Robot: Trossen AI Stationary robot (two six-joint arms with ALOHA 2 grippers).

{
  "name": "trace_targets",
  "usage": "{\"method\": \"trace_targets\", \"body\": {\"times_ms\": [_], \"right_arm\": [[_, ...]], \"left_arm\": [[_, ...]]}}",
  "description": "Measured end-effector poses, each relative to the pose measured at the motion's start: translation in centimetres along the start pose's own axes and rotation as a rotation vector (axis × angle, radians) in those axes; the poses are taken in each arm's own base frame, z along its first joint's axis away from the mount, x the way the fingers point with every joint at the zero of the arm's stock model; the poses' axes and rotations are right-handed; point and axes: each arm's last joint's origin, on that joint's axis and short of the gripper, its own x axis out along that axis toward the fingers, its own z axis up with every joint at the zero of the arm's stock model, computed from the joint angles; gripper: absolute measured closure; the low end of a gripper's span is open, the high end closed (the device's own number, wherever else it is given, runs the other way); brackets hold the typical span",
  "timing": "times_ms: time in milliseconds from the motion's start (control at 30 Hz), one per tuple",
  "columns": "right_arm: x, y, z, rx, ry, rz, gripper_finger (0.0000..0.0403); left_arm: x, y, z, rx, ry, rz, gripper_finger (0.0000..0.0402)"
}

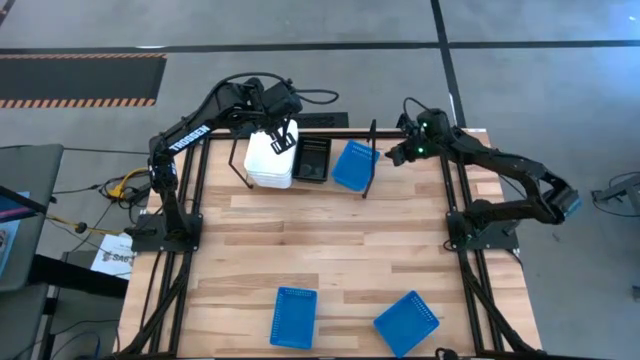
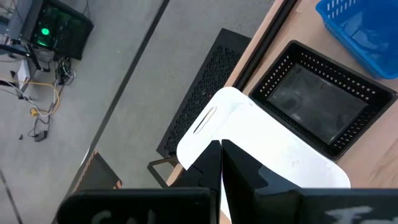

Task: Stack baskets on shelf by color
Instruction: Put the top blue bin on the shelf

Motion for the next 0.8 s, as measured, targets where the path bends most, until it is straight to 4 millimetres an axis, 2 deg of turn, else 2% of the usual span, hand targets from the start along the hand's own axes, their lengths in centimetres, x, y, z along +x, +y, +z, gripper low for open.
{"method": "trace_targets", "body": {"times_ms": [133, 233, 533, 800], "right_arm": [[0.2, 0.1, -1.1, -0.004, 0.072, -0.091, 0.0403], [1.1, 0.3, -1.4, -0.021, 0.098, -0.096, 0.0403], [4.4, -0.2, -1.0, -0.049, 0.075, -0.064, 0.0403], [5.5, -0.3, -0.2, -0.063, 0.004, -0.025, 0.0403]], "left_arm": [[0.0, 0.0, 0.0, 0.000, 0.000, 0.000, 0.0401], [0.0, 0.0, 0.0, 0.000, 0.000, 0.000, 0.0401], [0.0, 0.0, 0.0, -0.001, 0.000, -0.004, 0.0401], [0.0, 0.0, 0.0, -0.001, 0.000, -0.009, 0.0401]]}}
